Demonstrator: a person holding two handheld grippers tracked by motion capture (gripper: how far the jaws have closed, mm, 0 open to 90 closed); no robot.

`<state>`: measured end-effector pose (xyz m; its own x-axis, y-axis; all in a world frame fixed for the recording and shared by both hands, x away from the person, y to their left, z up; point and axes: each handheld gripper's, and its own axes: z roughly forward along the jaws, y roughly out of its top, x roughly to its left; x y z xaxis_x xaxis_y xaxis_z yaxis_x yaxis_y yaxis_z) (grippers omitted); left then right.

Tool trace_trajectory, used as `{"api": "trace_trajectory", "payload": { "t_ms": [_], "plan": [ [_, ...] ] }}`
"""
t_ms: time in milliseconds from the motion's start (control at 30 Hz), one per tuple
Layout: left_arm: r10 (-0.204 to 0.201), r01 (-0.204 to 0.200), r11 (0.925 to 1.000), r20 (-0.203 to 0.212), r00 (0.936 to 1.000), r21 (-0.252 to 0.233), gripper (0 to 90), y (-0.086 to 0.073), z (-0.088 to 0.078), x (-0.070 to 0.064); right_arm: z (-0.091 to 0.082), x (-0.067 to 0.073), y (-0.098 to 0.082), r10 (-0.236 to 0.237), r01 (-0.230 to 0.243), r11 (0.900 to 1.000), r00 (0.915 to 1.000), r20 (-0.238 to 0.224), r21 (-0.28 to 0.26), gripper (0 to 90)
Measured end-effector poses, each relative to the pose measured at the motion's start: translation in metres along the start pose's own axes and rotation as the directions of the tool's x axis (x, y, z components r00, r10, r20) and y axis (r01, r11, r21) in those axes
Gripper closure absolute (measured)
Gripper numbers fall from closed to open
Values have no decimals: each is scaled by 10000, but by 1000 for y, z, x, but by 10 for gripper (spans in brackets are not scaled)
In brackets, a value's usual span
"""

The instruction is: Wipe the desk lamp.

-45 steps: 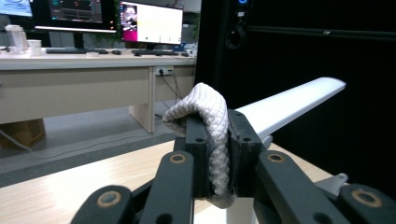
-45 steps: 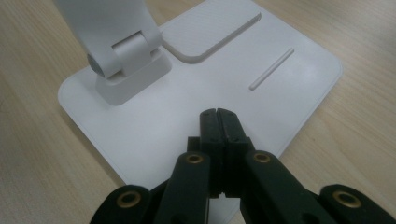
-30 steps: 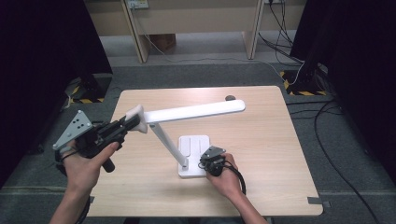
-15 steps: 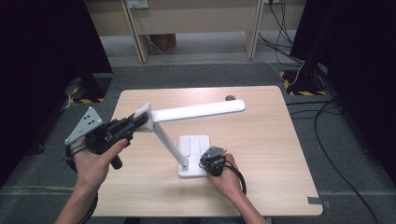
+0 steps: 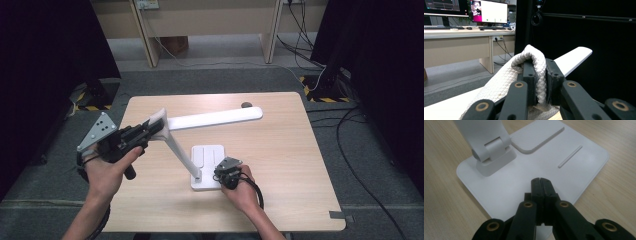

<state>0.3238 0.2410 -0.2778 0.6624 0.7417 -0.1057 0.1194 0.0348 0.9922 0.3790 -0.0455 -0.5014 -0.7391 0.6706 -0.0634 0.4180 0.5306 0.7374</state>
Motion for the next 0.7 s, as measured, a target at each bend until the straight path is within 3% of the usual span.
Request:
{"api": "trace_trajectory", "payload": {
  "t_ms": [700],
  "plan": [
    [55, -56, 9999, 51, 10000, 93, 804, 1, 12, -8, 0, -1, -4, 107, -109, 9996, 9999, -71, -279, 900]
  ]
}}
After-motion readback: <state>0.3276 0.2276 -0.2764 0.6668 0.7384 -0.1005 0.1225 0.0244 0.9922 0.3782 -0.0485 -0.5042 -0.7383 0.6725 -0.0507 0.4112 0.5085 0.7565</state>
